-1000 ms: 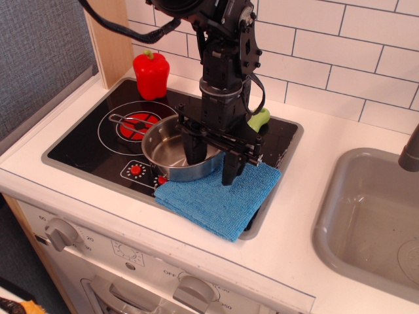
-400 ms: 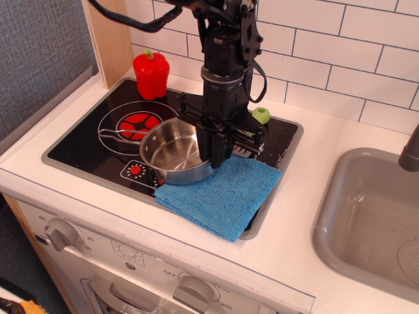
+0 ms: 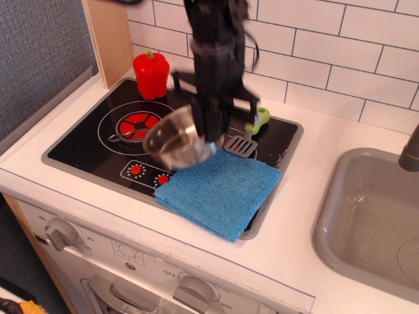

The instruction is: Move the silver pan to the front left corner of the stove

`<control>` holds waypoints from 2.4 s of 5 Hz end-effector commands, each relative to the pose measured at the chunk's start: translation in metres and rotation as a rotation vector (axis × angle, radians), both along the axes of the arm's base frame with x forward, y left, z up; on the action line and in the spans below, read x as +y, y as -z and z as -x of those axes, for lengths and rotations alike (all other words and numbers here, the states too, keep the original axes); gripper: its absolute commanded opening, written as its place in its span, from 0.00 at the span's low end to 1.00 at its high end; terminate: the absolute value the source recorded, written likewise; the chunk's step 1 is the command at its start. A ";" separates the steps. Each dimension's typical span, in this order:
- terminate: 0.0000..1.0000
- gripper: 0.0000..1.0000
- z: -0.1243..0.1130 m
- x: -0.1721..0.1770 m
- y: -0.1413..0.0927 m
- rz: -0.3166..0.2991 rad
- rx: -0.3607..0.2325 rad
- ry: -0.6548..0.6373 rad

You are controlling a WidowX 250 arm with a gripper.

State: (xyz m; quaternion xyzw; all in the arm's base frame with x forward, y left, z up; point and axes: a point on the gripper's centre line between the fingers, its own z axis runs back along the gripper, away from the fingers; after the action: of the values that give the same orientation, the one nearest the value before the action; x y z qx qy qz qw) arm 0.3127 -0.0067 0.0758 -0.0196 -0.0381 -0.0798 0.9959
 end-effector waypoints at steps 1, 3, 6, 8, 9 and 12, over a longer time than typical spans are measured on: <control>0.00 0.00 0.017 0.064 -0.036 -0.020 -0.042 -0.113; 0.00 0.00 0.033 0.108 -0.012 -0.019 0.053 -0.193; 0.00 0.00 0.015 0.111 0.035 -0.017 0.160 -0.195; 0.00 1.00 0.015 0.113 0.032 -0.021 0.145 -0.183; 0.00 1.00 0.012 0.104 0.012 -0.037 0.062 -0.140; 0.00 1.00 -0.002 0.060 -0.028 -0.047 -0.015 -0.115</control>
State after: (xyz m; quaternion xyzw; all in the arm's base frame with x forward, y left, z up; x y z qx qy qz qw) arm 0.3121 0.0513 0.0878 0.0007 -0.0186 -0.0186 0.9997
